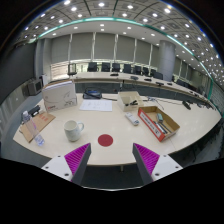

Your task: Pour water

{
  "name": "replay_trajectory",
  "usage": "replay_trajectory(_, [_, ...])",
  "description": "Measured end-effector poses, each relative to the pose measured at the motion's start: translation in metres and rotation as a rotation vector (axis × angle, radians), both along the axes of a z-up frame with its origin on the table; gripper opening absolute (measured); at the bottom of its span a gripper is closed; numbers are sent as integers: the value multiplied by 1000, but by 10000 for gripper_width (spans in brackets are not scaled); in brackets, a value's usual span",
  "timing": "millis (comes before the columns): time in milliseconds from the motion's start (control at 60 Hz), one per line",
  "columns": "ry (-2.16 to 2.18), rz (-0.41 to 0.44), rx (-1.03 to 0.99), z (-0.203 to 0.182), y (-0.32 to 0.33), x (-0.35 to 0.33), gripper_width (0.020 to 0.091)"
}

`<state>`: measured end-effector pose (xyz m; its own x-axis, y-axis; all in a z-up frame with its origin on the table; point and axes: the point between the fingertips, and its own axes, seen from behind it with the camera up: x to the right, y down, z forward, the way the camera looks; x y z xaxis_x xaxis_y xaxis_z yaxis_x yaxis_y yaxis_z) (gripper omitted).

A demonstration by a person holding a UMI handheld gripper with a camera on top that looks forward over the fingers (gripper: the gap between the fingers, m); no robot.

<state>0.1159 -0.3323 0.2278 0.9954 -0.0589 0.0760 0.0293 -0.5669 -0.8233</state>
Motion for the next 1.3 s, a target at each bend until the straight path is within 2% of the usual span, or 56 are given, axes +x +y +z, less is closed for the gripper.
replay_trajectory(167, [19,71,-8,-12,7,-50,862])
replay_trajectory(633, [94,296,-3,-70,17,-338,864])
replay_trajectory(783, [103,325,51,-94,54,-408,861])
replay_trajectory(933, [73,284,134,-116,112,-438,856])
replay_trajectory(1033, [53,232,175,-127,146,-440,792])
replay_trajectory(1083, [67,217,180,-134,157,-443,709])
replay_trajectory(1150, [73,205,185,-142,165,-447,518])
replay_trajectory(1233, [71,207,212,-139,167,-449,471])
replay_trajectory(1300, [67,190,217,-139,170,-443,388])
